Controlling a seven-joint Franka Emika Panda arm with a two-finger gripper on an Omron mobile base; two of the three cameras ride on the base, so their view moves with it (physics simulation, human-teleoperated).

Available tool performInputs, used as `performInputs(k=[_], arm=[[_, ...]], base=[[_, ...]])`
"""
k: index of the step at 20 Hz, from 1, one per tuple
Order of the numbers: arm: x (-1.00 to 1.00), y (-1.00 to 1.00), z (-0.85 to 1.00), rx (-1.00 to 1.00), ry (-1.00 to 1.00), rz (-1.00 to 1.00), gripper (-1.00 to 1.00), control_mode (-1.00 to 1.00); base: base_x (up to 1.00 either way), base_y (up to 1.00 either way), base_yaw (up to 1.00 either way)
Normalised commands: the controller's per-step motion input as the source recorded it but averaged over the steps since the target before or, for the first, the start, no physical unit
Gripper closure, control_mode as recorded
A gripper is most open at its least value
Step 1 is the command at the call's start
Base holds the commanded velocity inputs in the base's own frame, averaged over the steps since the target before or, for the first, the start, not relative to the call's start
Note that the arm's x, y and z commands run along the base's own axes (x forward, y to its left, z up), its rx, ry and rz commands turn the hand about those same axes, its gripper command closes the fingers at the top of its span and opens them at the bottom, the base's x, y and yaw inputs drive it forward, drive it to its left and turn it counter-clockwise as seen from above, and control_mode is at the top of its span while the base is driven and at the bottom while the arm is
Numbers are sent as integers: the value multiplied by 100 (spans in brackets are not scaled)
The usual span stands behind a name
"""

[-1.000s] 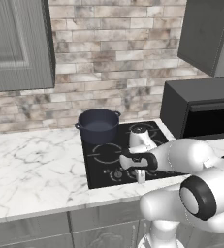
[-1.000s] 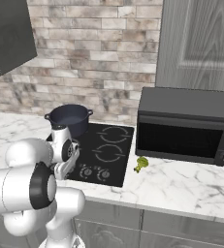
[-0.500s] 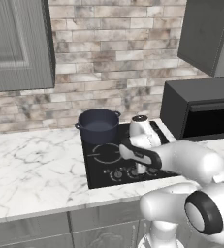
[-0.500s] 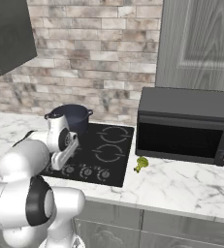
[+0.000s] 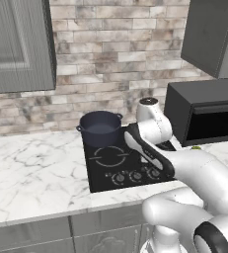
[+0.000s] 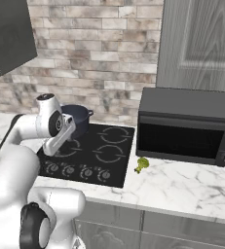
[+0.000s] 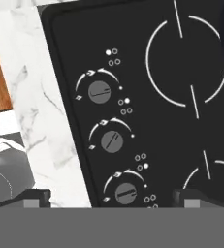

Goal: Turn on the burner for the pot on the stove. Wait thirty seconds for the pot to heat up. Then add the broccoli to the pot.

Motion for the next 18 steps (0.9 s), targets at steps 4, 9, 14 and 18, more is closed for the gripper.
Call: performInputs(k=[4, 9, 14, 18], arm=[[-62, 0, 61, 5, -26, -13, -100, -100], [-62, 0, 47, 3, -41, -7, -100, -100], [-17, 0, 17, 0, -18, 0, -100, -100], [0, 0, 0, 0, 0, 0, -100, -100]], base=[[0, 0, 0], [0, 0, 0], [0, 0, 0], [0, 0, 0]])
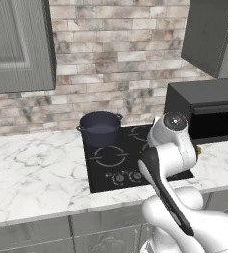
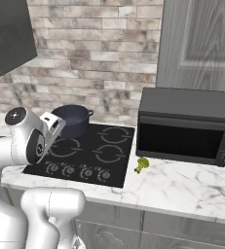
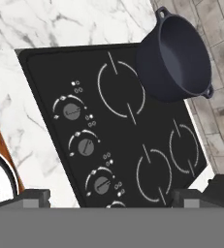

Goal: Turn on the burner for the pot on the stove. Wait thirty seconds for the pot to heat up. Then add the broccoli to the pot.

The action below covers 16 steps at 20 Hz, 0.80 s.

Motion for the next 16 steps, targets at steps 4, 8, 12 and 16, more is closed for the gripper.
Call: performInputs(k=[4, 8, 12, 16], arm=[[0, 0, 0, 0, 0, 0, -100, -100], [0, 0, 0, 0, 0, 0, -100, -100], [0, 0, 0, 0, 0, 0, -100, -100], [0, 0, 0, 0, 0, 0, -100, -100]], base=[[0, 0, 0], [0, 0, 0], [0, 0, 0], [0, 0, 0]])
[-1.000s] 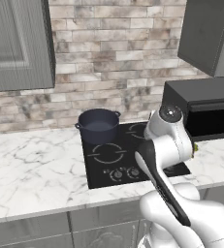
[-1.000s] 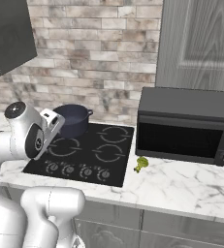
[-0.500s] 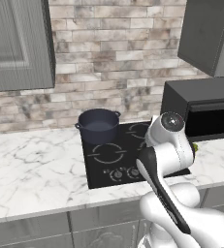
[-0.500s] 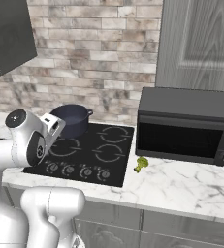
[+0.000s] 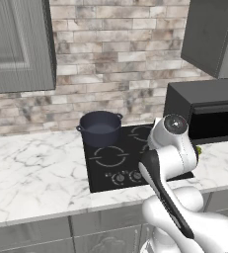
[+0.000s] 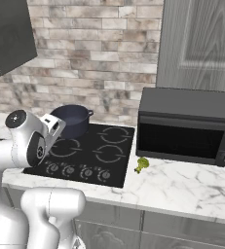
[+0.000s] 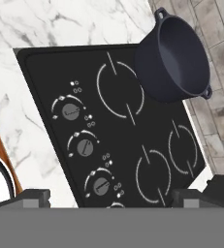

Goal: Turn on the burner for the pot on the stove. Wait thirty seconds for the pot to heat up. Then add the broccoli to the pot.

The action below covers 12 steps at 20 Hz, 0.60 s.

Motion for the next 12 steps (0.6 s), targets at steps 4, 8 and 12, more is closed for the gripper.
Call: performInputs(k=[4, 8, 12], arm=[[0, 0, 0, 0, 0, 0, -100, -100], [0, 0, 0, 0, 0, 0, -100, -100], [0, 0, 0, 0, 0, 0, -100, -100]], base=[[0, 0, 0], [0, 0, 0], [0, 0, 0]])
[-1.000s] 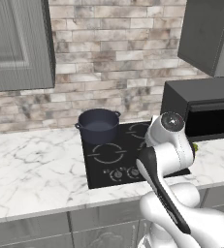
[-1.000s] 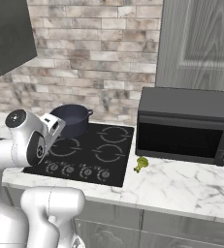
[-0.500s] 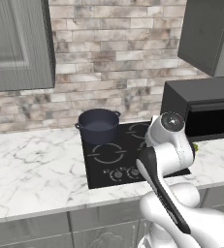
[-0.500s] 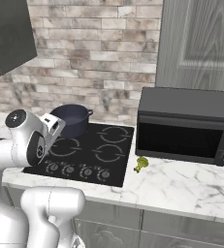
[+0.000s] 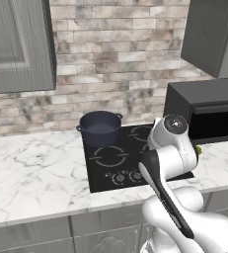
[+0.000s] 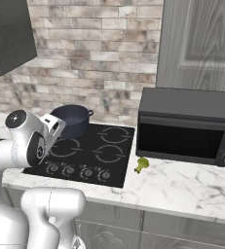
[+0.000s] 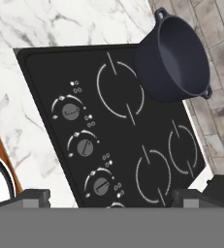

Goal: Turn on the burner for the pot on the stove. Wait thirty seconds for the pot to heat up. Then add the broccoli to the pot.

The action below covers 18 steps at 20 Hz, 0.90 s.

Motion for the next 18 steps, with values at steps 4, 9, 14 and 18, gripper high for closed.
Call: performInputs(k=[4, 9, 14, 18], arm=[[0, 0, 0, 0, 0, 0, -100, -100], [0, 0, 0, 0, 0, 0, -100, -100], [0, 0, 0, 0, 0, 0, -100, -100], [0, 0, 0, 0, 0, 0, -100, -100]], base=[[0, 0, 0], [0, 0, 0], [0, 0, 0], [0, 0, 0]])
